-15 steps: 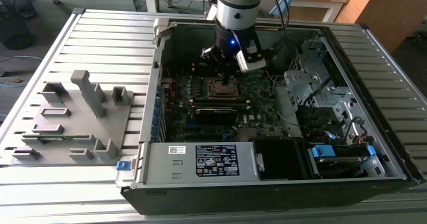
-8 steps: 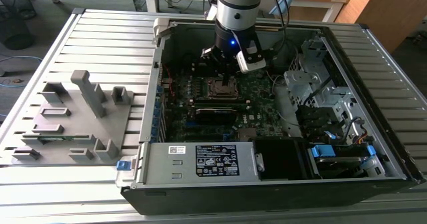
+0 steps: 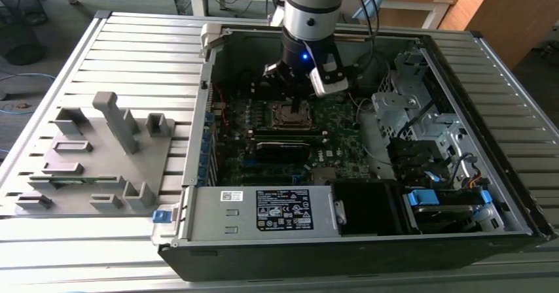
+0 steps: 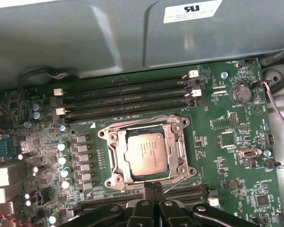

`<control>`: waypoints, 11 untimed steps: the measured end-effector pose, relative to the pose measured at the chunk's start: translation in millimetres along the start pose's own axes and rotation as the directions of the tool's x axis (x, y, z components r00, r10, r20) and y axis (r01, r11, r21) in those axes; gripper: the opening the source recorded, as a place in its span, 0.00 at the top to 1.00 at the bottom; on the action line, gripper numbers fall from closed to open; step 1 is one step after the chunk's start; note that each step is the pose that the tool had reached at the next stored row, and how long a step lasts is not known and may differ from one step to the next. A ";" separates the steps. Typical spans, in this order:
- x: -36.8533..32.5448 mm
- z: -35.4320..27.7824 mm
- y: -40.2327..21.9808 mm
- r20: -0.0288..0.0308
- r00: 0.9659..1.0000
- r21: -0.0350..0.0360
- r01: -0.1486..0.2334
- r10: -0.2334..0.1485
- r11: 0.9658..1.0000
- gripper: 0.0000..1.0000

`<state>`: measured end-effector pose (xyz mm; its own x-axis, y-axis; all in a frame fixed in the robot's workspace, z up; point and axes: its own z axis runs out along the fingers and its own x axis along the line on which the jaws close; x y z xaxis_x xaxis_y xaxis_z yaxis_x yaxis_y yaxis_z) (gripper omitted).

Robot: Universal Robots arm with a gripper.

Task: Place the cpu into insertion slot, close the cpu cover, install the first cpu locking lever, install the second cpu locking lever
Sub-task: 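Install the second cpu locking lever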

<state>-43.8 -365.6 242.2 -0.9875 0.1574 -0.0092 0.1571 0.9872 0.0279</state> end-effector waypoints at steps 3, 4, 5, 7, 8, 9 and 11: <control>-0.4 -0.1 -2.4 0.000 1.000 0.000 0.000 0.000 1.000 0.89; -0.5 -0.1 -3.2 0.000 1.000 0.000 0.000 0.000 1.000 0.89; -0.6 -0.1 -3.9 0.000 1.000 0.000 0.000 0.000 1.000 0.89; -0.8 -0.1 -5.2 0.000 1.000 0.000 0.001 -0.001 1.000 0.89; -0.9 -0.1 -5.7 0.000 1.000 0.000 0.002 -0.002 1.000 0.89; -0.9 -0.1 -6.1 0.000 1.000 0.000 0.003 -0.003 1.000 0.89; -1.0 -0.1 -6.7 0.000 1.000 0.000 0.008 -0.008 1.000 0.89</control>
<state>-43.9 -372.4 242.2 -0.9887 0.1495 -0.0092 0.1492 0.9884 0.0277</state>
